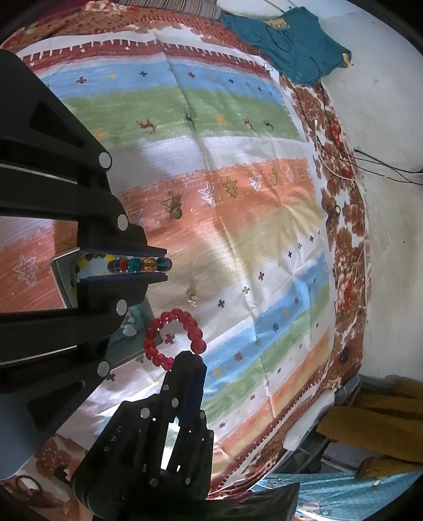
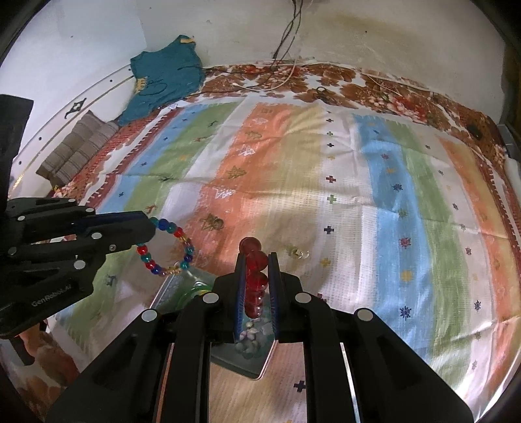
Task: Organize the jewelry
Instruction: 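Lift both held bracelets and carry them over the silver tin, then open both tools to drop the bracelets into the tin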
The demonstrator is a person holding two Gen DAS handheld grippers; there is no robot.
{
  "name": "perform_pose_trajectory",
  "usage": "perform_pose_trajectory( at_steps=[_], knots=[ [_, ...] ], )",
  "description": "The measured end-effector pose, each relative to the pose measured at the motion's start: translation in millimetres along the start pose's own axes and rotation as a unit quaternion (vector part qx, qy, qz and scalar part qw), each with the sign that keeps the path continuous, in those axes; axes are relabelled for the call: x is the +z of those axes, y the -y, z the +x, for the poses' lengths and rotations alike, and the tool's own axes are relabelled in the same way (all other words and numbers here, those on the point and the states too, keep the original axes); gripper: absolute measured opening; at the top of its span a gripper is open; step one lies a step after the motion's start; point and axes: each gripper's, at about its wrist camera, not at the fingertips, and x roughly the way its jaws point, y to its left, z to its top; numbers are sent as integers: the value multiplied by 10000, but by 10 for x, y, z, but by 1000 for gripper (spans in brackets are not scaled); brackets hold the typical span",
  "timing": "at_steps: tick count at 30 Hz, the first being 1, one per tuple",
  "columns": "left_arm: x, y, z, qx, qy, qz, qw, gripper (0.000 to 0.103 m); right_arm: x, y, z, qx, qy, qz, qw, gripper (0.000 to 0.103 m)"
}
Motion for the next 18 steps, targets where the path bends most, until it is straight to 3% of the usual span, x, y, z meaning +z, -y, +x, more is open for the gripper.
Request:
perform_pose_trajectory(
  at_steps=[18],
  knots=[
    [-262,167,-132,-75,-48,170,9998,9,-262,-58,-148,241,-106,11,9997,14]
  ],
)
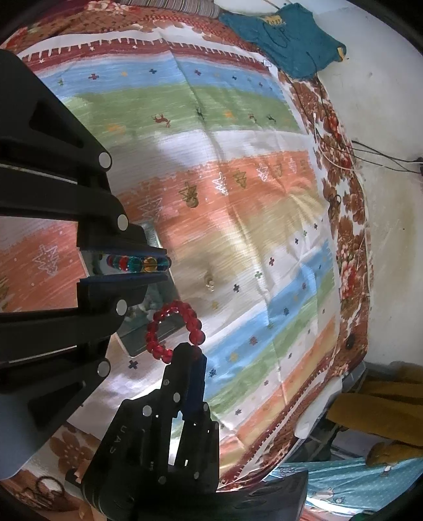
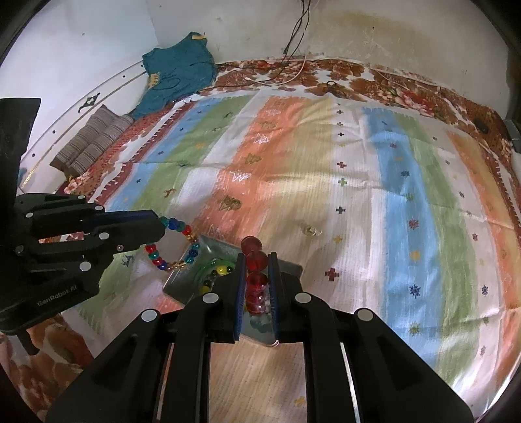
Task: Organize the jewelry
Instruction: 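Open both tools to drop the bracelets into the tin, then move both tools toward the small gold rings on the bed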
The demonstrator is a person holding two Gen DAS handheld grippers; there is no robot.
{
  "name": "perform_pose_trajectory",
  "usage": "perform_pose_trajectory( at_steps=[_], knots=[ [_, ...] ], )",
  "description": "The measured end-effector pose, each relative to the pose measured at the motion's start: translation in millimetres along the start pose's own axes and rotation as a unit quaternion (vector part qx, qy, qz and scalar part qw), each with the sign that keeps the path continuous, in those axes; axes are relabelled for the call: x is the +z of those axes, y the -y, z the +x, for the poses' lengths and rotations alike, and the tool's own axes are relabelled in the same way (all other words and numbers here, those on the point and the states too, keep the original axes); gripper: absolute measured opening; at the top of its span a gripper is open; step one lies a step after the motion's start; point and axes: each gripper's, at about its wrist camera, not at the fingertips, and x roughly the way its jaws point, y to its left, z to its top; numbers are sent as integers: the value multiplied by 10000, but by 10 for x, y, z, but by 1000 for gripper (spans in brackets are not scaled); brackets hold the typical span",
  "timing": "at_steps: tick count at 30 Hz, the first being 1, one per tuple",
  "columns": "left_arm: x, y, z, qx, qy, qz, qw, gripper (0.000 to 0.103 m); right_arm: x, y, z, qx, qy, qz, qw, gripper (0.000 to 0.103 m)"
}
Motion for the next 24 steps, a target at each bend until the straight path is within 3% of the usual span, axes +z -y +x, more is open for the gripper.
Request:
perform_pose_trajectory(
  at_steps=[6,14,18,24],
  knots=[
    [-17,-150,22,214,-37,-361,9991,21,-11,121,24,-170,-64,246,9995,17],
    [3,-275,41,310,-26,-585,9978,36,19,275,109,-383,-152,379,9984,31],
    [19,-341,118,385,-114,-709,9967,37,43,295,165,-428,-210,386,9981,33],
    [76,-458,249,447,-216,-963,9941,48,109,324,272,-507,-281,406,9975,44]
  ],
)
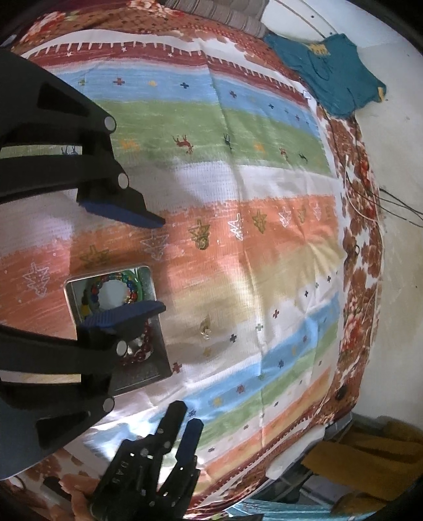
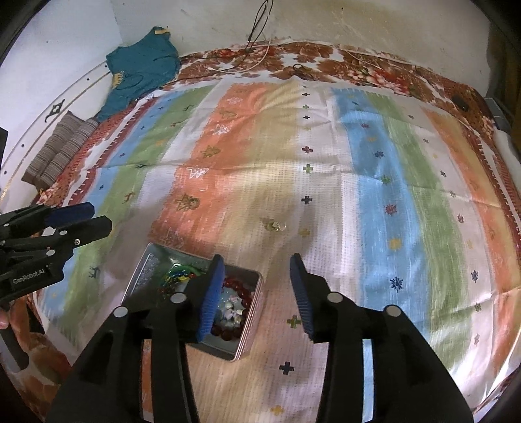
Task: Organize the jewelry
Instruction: 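Move both tools toward the small gold rings on the bed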
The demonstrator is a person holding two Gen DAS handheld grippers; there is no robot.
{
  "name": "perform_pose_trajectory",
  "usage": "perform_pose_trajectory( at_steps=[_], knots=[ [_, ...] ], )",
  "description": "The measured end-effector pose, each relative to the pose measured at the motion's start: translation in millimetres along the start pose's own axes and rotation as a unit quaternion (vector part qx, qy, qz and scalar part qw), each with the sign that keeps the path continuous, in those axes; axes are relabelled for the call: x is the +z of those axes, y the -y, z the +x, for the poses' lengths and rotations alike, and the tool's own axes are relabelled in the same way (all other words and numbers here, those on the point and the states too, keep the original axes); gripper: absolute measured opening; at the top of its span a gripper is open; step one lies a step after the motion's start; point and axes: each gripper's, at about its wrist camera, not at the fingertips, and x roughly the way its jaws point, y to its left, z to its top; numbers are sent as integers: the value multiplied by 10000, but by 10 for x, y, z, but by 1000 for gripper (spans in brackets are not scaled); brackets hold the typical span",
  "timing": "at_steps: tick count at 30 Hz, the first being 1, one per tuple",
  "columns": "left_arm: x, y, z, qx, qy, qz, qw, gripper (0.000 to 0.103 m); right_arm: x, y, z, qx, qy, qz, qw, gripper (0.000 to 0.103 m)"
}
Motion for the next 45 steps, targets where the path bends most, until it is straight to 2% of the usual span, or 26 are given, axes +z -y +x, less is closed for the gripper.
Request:
perform_pose_trajectory(
  at_steps=[3,6,13,17,23,38,42,45],
  knots=[
    [45,-49,78,-14,-33,-178,9998,48,25,-11,68,-40,-67,-37,10000,45],
    [112,-83,209,180,-83,-229,9995,48,58,-16,124,-123,-53,-11,9999,47],
    [246,-128,493,303,-247,-309,9988,52,130,19,320,-217,-248,-95,9994,56],
    [321,-119,646,366,-351,-263,9984,52,184,135,454,-272,-371,72,9989,56],
    [420,-112,773,393,-415,-196,9982,54,220,135,580,-289,-438,3,9986,60],
    [537,-118,1161,378,-738,-125,9965,56,317,221,972,-264,-697,139,9971,60],
    [567,-98,1246,406,-801,-43,9960,56,313,261,1080,-107,-789,296,9964,60],
    [594,-99,1313,416,-844,-31,9956,57,317,223,1151,-125,-860,154,9961,60]
  ],
)
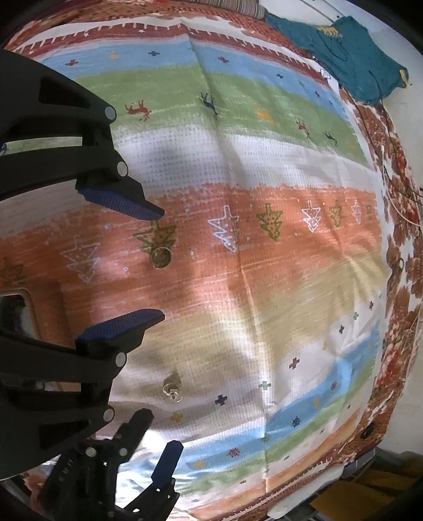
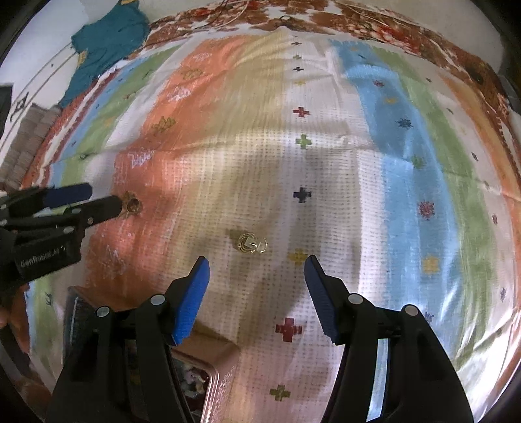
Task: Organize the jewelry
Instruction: 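Move both tools toward the small gold rings on the bed, then grasp a gold ring with the left tool while the right grasps another ring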
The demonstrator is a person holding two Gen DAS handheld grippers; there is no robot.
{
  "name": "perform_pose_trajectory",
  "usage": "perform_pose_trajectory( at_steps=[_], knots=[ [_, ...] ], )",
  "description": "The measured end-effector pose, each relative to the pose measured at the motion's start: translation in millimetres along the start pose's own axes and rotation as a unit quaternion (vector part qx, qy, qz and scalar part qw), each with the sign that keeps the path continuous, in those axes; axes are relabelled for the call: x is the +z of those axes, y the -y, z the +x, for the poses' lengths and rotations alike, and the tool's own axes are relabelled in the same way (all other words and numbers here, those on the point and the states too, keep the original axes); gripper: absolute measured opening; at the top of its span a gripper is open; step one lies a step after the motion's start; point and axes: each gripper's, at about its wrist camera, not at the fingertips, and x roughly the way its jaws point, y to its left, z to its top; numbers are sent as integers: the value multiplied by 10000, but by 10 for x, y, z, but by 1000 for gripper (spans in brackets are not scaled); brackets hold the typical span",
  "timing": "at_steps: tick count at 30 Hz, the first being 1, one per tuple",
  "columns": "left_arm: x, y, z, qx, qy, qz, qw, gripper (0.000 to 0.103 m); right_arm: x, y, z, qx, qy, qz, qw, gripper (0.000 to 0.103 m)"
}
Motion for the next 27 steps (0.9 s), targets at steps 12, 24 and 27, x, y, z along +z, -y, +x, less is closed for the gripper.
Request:
perform_pose_trajectory(
  at_steps=[12,24,27],
  knots=[
    [70,-6,294,-17,-255,122,9996,55,117,4,249,-55,-221,-100,9997,60],
    [91,-5,519,-97,-507,230,9984,34,188,-6,423,-98,-361,-171,9992,48],
    [92,8,534,-7,-532,300,9981,27,197,-10,446,-169,-371,-204,9990,44]
  ],
)
